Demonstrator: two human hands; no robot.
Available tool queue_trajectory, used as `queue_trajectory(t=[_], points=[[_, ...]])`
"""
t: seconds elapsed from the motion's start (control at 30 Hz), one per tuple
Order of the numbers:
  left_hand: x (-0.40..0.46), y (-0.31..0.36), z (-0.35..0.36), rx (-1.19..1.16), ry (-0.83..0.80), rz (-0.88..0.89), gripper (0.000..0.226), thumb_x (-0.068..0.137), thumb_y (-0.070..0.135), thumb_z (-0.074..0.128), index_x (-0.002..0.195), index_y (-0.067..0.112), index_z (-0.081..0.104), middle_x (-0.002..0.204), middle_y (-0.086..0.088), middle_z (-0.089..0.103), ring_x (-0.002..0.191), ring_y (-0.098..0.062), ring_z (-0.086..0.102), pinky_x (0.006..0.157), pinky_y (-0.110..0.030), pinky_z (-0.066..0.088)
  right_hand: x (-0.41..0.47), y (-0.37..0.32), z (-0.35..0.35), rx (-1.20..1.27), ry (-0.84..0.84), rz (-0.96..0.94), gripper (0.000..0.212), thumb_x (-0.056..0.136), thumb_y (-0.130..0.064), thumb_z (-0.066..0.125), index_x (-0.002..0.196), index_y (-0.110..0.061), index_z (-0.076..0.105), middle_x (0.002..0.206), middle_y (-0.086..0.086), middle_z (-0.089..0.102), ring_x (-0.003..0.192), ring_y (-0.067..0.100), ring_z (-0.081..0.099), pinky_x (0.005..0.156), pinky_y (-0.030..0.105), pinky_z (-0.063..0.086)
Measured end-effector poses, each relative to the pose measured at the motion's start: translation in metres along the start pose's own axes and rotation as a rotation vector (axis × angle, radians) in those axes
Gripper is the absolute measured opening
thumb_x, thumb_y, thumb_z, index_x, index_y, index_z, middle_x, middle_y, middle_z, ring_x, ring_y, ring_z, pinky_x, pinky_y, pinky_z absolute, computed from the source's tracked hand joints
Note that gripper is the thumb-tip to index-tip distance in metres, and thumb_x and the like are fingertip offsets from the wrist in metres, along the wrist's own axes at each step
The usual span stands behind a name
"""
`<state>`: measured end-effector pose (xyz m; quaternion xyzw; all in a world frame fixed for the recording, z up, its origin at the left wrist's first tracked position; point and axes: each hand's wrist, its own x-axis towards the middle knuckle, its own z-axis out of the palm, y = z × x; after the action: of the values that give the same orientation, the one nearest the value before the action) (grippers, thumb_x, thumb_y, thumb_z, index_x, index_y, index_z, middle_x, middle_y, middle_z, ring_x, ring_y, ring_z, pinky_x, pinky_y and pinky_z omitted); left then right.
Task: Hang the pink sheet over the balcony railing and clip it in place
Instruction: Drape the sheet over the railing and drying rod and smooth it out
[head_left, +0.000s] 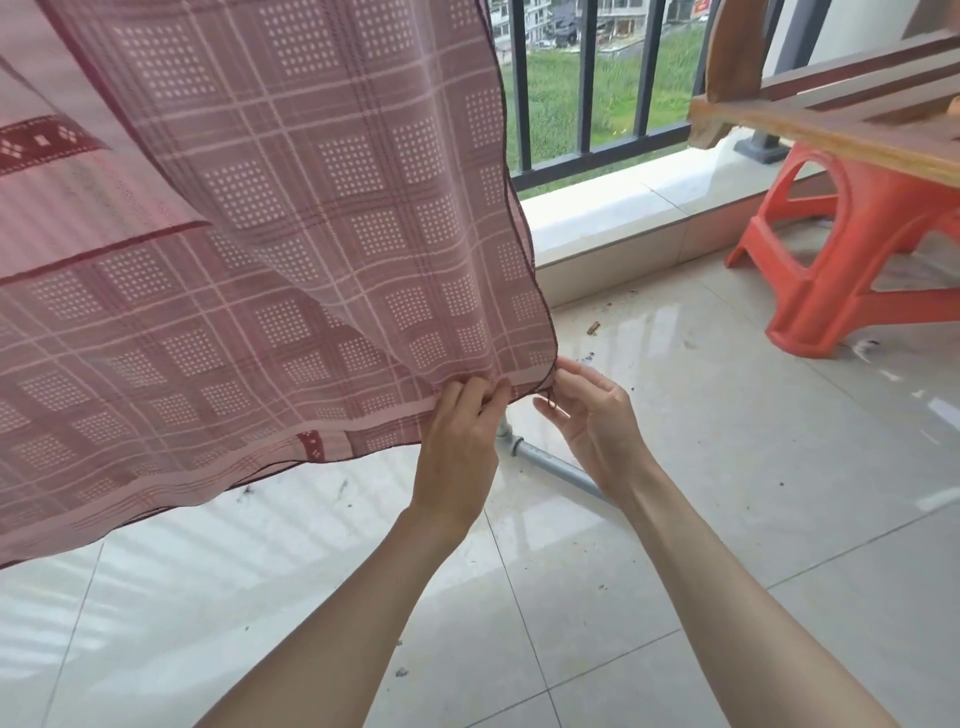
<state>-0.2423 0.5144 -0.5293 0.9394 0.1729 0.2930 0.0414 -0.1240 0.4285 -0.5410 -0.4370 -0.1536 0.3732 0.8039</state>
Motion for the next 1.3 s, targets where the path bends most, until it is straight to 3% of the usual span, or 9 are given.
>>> queue_trajectory(t=[0.13,0.33,0.57,0.63,0.7,0.87,0.97,1.07,1.3], points=[[-0.006,-0.003,0.003,-0.030,-0.040,0.009,0.058,0.071,-0.022,0.048,0.124,0.001,0.054,0.094,-0.013,0.058,0.087,-0.030,0.053,0.072,-0.037,0.050,-0.003,-0.001,0.005,-0.145,-0.032,-0.033,0.019,0.085,-0.021,0.061,0.098,-0.010,0.071,0.092,0.005,0.070,0.087,0.013,0.063,0.079,0.027,0.047],[-0.040,-0.037,-0.008,-0.048,-0.140,0.039,0.046,0.081,-0.001,0.059,0.124,0.012,0.055,0.107,-0.005,0.059,0.095,-0.020,0.058,0.079,-0.027,0.049,0.014,0.007,0.022,-0.228,0.275,-0.074,0.006,0.085,-0.021,0.065,0.086,-0.017,0.069,0.080,-0.005,0.069,0.077,0.008,0.060,0.077,0.027,0.046],[-0.098,-0.127,-0.064,-0.844,-0.391,-0.965,0.019,0.083,0.027,0.066,0.102,0.027,0.063,0.107,0.002,0.064,0.102,-0.015,0.060,0.084,-0.030,0.050,-0.005,0.053,0.057,0.017,0.085,0.258,0.039,0.084,-0.046,0.059,0.116,-0.025,0.053,0.124,-0.007,0.057,0.124,0.019,0.047,0.095,0.041,0.045],[-0.115,-0.155,-0.086,-1.156,-0.172,-1.186,0.027,0.081,0.020,0.067,0.107,0.019,0.060,0.109,-0.007,0.063,0.101,-0.023,0.061,0.084,-0.037,0.050,-0.014,0.078,0.075,0.070,0.014,0.398,0.055,0.085,-0.046,0.057,0.133,-0.024,0.040,0.140,0.002,0.042,0.129,0.026,0.041,0.102,0.047,0.041],[-0.129,-0.181,-0.108,-1.379,0.158,-1.330,0.011,0.086,0.013,0.059,0.097,0.015,0.060,0.104,-0.009,0.063,0.098,-0.027,0.062,0.083,-0.039,0.049,-0.017,0.098,0.098,0.162,-0.024,0.483,0.063,0.083,-0.044,0.057,0.138,-0.024,0.033,0.145,0.005,0.037,0.130,0.029,0.040,0.100,0.047,0.042],[-0.139,-0.238,-0.147,-1.542,0.618,-1.459,0.010,0.091,0.023,0.054,0.091,0.013,0.054,0.108,-0.006,0.055,0.106,-0.024,0.055,0.094,-0.038,0.044,-0.002,0.117,0.149,0.344,-0.069,0.492,0.075,0.083,-0.044,0.056,0.145,-0.025,0.019,0.149,0.003,0.027,0.137,0.027,0.031,0.106,0.047,0.035],[-0.134,-0.259,-0.154,-1.621,0.690,-1.418,0.011,0.092,0.026,0.052,0.093,0.015,0.054,0.110,-0.003,0.054,0.111,-0.021,0.051,0.096,-0.037,0.042,0.010,0.120,0.168,0.286,-0.021,0.454,0.048,0.089,-0.032,0.055,0.134,-0.022,0.041,0.138,0.004,0.042,0.132,0.025,0.038,0.102,0.043,0.038],[-0.133,-0.276,-0.152,-1.663,0.728,-1.394,0.007,0.092,0.020,0.054,0.087,0.015,0.056,0.097,0.001,0.057,0.104,-0.015,0.054,0.091,-0.035,0.043,0.020,0.122,0.182,0.255,0.131,0.404,0.011,0.091,-0.017,0.054,0.100,-0.019,0.058,0.106,0.000,0.061,0.114,0.022,0.052,0.091,0.038,0.044],[-0.147,-0.311,-0.138,-1.591,0.786,-1.459,0.009,0.087,0.012,0.061,0.079,0.011,0.057,0.079,0.001,0.056,0.074,-0.009,0.055,0.068,-0.024,0.048,0.029,0.129,0.187,0.271,0.288,0.323,0.010,0.091,-0.008,0.055,0.082,-0.012,0.058,0.082,0.000,0.063,0.083,0.013,0.060,0.078,0.030,0.048]])
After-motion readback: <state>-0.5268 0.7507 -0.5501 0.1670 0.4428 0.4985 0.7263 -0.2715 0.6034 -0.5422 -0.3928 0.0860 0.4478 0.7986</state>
